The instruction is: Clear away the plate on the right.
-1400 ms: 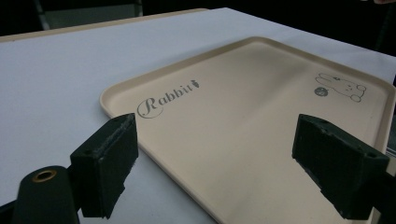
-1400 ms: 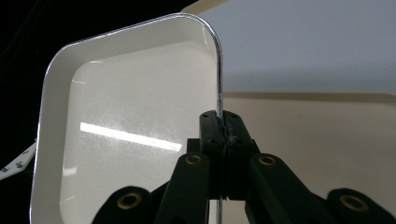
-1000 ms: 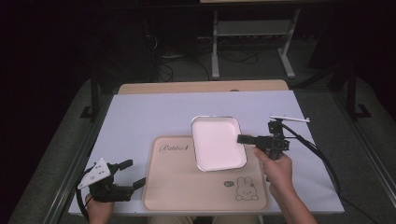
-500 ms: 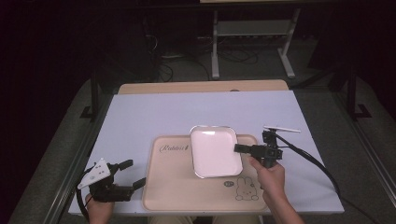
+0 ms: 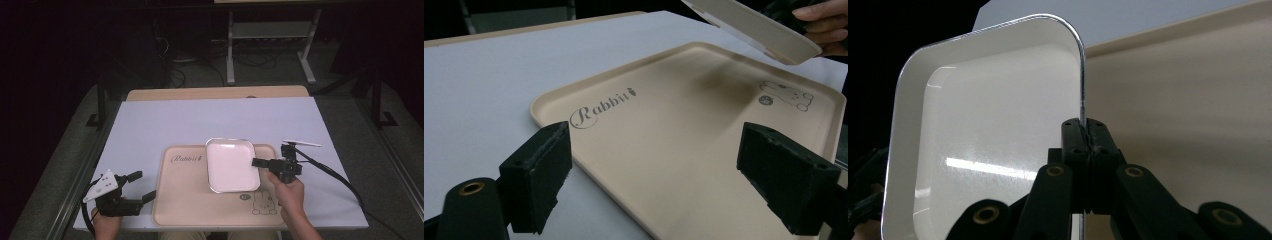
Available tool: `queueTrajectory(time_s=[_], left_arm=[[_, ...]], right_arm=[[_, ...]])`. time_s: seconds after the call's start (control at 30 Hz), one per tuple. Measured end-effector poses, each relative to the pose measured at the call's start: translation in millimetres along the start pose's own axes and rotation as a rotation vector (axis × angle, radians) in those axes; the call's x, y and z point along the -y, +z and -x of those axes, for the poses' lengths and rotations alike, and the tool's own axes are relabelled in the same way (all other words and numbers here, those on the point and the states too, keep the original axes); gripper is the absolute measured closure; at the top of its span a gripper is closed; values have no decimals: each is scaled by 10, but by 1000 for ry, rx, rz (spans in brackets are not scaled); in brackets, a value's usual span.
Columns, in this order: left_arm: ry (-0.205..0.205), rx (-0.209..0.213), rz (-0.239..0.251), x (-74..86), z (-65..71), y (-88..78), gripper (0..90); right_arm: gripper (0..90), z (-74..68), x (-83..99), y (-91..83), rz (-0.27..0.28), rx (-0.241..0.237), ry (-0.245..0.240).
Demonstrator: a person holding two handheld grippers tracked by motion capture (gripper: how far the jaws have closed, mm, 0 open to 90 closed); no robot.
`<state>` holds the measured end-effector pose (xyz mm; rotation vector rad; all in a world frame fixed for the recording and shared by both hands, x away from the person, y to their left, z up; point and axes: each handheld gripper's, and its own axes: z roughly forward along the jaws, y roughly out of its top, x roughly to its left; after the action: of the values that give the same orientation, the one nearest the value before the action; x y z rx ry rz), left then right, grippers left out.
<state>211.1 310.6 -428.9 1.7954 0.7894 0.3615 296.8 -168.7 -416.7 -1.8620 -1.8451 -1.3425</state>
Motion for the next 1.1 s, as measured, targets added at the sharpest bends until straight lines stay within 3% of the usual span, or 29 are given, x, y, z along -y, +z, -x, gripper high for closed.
queueTrajectory(time_s=[0.27,0.57,1.1], left_arm=[[0,0,2,-2,-2,-5,140],[0,1,0,-2,-3,1,140],[-2,2,2,-1,2,0,140]], right_arm=[[881,19,57,73,-4,33,2],[881,117,126,136,0,42,42],[881,144,197,214,-4,89,43]])
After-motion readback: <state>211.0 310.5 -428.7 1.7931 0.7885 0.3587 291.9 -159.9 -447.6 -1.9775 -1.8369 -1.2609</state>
